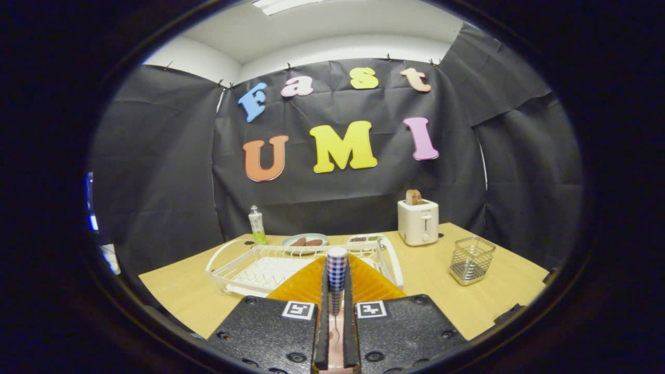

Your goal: Take the plate from the dish rack, then take the spoon from the basket and place it into the plate.

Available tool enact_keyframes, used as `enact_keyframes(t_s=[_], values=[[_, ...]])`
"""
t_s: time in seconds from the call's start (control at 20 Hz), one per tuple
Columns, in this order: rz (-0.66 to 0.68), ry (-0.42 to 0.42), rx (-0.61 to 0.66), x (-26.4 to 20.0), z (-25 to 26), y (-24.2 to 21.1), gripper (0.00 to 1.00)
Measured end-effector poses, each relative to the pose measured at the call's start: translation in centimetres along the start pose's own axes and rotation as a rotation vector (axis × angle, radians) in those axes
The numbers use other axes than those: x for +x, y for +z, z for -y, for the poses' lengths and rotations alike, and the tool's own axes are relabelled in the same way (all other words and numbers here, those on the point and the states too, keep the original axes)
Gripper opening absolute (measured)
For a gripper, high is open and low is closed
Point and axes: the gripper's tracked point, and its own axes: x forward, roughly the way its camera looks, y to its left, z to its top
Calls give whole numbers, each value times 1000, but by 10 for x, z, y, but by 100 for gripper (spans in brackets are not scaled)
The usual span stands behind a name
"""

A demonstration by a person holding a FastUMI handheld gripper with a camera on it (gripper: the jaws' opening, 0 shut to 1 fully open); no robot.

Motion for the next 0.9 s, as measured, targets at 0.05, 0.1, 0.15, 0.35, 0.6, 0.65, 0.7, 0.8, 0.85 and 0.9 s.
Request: enact_keyframes(t_s=[0.05, 0.1, 0.15, 0.35, 0.6, 0.65, 0.7, 0.8, 0.85, 0.9], values=[[-2, 12, -1, 3, -10, -6, 16], [-10, 16, -2, 4, -16, -13, 16], [-18, 25, -7, 6, -22, -19, 17], [-38, 39, -7, 5, -32, -33, 18], [-39, 5, -25, -1, -13, -28, 28], [-44, -15, -30, -4, -5, -27, 35], [-43, -28, -35, -6, 1, -23, 42], [-44, -58, -57, -12, 15, -15, 56], [-38, -64, -69, -14, 20, -10, 64], [-33, -60, -82, -17, 23, -6, 72]])
